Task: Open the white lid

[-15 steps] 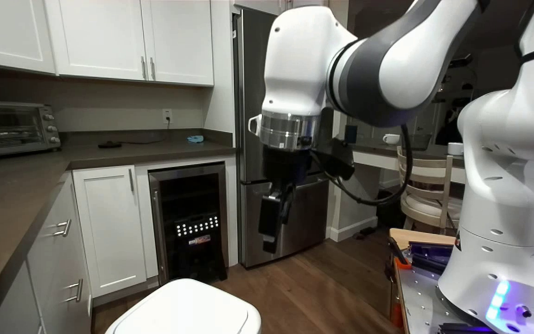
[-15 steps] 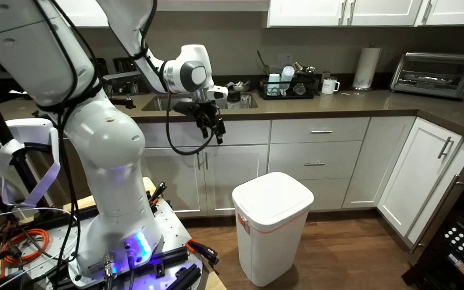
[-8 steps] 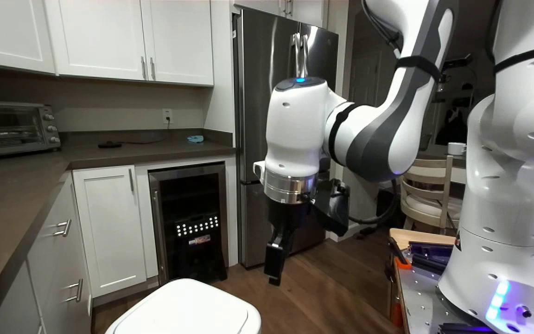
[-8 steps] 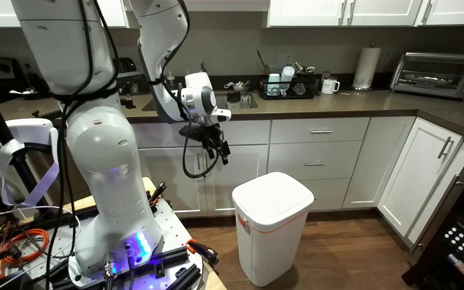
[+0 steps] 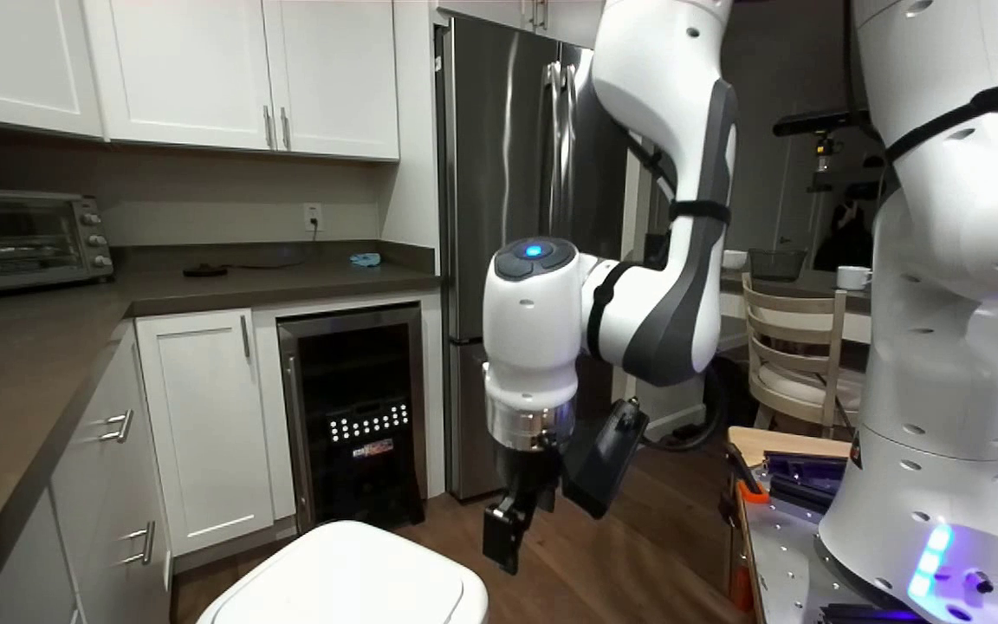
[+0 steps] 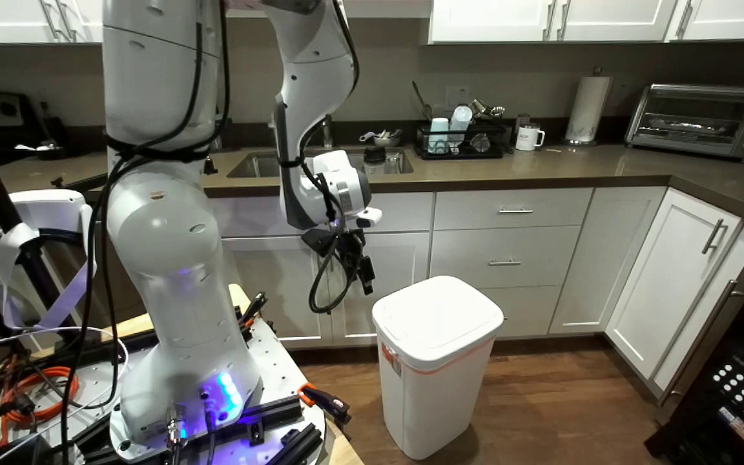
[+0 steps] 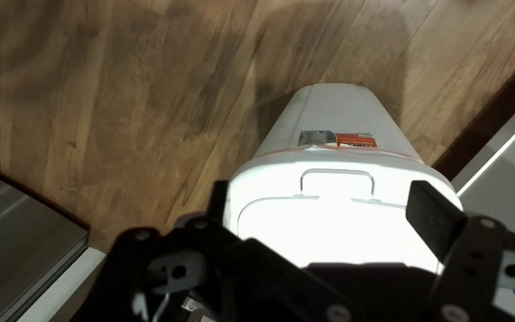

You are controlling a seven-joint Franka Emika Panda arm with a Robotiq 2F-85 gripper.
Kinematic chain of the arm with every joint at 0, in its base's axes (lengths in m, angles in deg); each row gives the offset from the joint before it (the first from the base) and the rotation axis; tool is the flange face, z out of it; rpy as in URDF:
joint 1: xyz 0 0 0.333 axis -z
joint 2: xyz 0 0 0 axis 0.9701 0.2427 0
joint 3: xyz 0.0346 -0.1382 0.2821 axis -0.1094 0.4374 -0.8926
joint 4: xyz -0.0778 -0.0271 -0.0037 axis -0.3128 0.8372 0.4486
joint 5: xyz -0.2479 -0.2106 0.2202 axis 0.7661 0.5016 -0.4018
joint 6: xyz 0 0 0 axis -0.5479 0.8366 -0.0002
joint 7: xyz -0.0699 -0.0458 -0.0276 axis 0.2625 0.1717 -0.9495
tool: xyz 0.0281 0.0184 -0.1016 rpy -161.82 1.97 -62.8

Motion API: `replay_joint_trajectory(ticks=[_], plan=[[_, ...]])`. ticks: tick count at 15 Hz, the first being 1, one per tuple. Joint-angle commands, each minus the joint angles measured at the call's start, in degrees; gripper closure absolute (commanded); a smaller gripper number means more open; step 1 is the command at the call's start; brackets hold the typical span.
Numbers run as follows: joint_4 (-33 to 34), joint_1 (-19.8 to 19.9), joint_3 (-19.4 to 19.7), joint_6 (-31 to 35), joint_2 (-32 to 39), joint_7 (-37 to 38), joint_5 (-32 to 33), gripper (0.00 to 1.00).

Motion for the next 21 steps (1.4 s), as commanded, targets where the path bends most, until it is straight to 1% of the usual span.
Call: replay_joint_trajectory(ticks=[1, 2, 3, 4, 5, 7, 8, 9, 10, 11, 13, 15, 17, 18, 21], plan=[[9.71, -4.39, 4.15, 0.45, 14.23, 9.80, 8.02, 0.00], [12.30, -5.11, 4.98, 1.26, 17.66, 10.13, 8.53, 0.00], [6.76, -3.33, 3.32, 0.18, 10.40, 6.13, 4.80, 0.00], [8.47, -3.86, 3.70, 0.19, 13.03, 6.45, 4.82, 0.00], [8.93, -3.87, 3.66, 0.19, 13.85, 6.45, 4.76, 0.00], [8.67, -3.78, 3.66, 0.19, 13.13, 6.44, 4.76, 0.00], [8.31, -4.89, 4.64, 0.31, 12.54, 9.12, 6.75, 0.00], [8.99, -5.39, 5.65, 2.12, 12.81, 11.35, 8.71, 0.00], [10.16, -6.74, 7.31, 3.10, 12.84, 14.19, 11.90, 0.00], [10.94, -6.91, 7.86, 4.04, 13.26, 15.23, 13.33, 0.00], [13.28, -8.04, 9.83, 7.08, 14.12, 19.53, 18.35, 0.00], [15.52, -7.85, 10.93, 11.06, 15.62, 22.40, 21.53, 0.00], [17.38, -6.66, 11.51, 15.16, 17.93, 22.86, 22.46, 0.00], [17.81, -5.66, 11.46, 16.85, 19.76, 21.13, 20.64, 0.00], [20.24, -5.17, 12.76, 19.39, 24.57, 20.45, 20.11, 0.00]])
